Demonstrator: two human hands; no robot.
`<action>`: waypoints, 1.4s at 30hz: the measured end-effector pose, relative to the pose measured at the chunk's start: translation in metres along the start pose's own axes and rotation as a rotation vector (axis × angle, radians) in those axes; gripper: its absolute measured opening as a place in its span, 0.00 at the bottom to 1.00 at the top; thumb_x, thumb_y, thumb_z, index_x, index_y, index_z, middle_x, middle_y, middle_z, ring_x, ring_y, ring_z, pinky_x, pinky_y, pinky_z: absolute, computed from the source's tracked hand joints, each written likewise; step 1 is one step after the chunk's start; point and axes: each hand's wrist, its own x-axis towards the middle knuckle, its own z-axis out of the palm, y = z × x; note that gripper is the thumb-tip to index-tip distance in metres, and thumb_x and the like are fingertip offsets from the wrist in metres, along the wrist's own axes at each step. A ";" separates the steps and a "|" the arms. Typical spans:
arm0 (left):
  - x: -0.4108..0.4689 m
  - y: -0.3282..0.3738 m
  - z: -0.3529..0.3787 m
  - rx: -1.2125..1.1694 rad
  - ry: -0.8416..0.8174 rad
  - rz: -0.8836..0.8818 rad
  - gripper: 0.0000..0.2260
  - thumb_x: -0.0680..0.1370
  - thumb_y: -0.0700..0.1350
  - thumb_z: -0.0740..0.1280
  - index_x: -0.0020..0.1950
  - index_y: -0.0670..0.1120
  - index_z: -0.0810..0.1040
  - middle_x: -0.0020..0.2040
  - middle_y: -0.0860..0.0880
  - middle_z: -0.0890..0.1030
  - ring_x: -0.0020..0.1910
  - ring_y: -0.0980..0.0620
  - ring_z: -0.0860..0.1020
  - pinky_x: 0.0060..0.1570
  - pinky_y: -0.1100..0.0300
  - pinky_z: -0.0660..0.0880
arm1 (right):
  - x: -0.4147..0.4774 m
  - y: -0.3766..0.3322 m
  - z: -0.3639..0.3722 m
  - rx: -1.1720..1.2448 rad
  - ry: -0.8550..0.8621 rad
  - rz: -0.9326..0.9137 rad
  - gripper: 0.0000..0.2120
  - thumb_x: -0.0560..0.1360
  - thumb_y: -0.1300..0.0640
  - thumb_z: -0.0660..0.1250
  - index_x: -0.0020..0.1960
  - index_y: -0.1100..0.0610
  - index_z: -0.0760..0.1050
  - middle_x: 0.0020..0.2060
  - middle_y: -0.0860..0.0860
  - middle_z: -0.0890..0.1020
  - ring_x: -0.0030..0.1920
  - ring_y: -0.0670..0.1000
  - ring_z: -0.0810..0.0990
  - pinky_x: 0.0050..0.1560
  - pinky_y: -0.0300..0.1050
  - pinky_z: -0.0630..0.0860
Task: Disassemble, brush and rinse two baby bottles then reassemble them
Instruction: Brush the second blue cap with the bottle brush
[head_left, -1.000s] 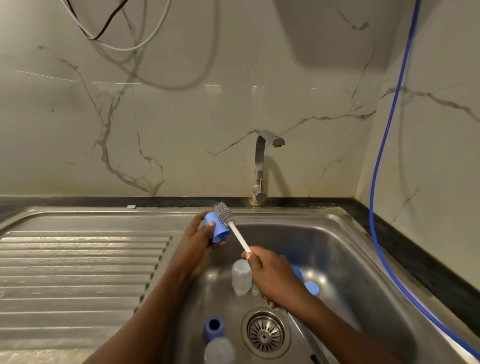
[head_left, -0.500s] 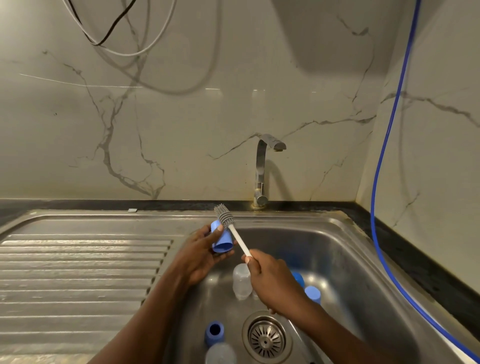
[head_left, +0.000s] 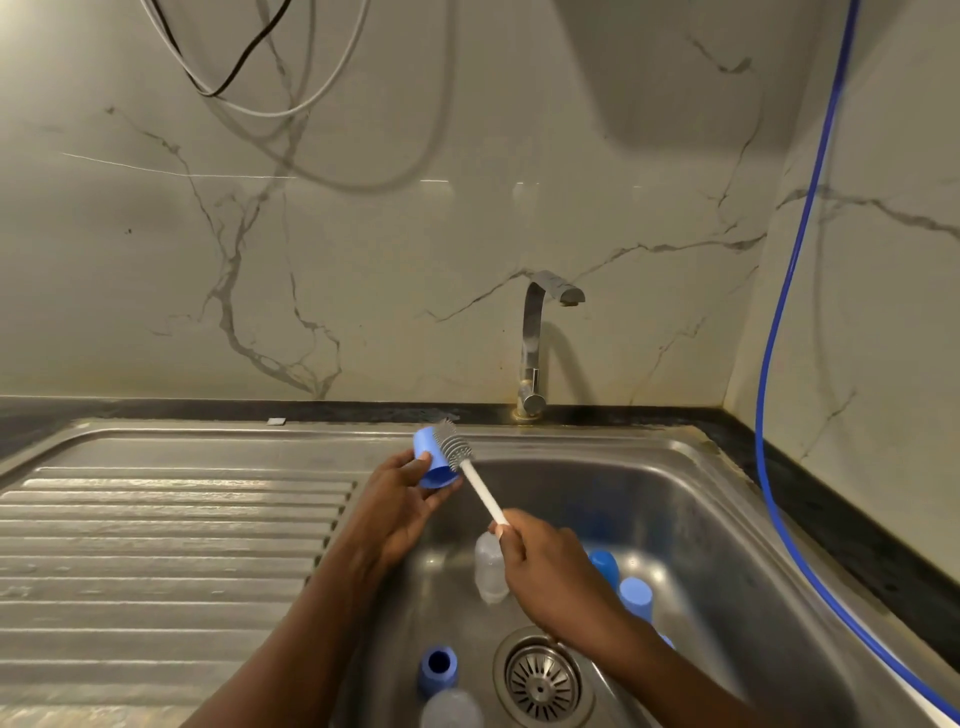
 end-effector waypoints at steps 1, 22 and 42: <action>-0.002 -0.002 0.005 0.016 -0.034 -0.017 0.17 0.81 0.36 0.60 0.70 0.34 0.68 0.66 0.32 0.75 0.56 0.39 0.80 0.43 0.52 0.83 | 0.001 0.000 -0.004 0.017 0.020 0.011 0.15 0.83 0.49 0.50 0.61 0.49 0.72 0.53 0.53 0.79 0.48 0.52 0.76 0.46 0.45 0.71; -0.001 -0.004 -0.002 0.048 0.067 -0.006 0.22 0.81 0.46 0.63 0.72 0.37 0.66 0.63 0.35 0.76 0.57 0.39 0.80 0.49 0.48 0.80 | -0.001 0.004 0.003 0.035 -0.023 -0.005 0.13 0.83 0.49 0.51 0.58 0.50 0.73 0.49 0.53 0.79 0.49 0.53 0.77 0.48 0.46 0.73; 0.000 0.001 -0.007 0.004 0.115 -0.037 0.20 0.81 0.42 0.64 0.71 0.35 0.67 0.63 0.35 0.77 0.55 0.40 0.81 0.44 0.52 0.83 | -0.004 0.001 0.006 0.055 -0.073 0.015 0.15 0.83 0.48 0.50 0.59 0.49 0.73 0.51 0.53 0.79 0.50 0.53 0.77 0.51 0.47 0.74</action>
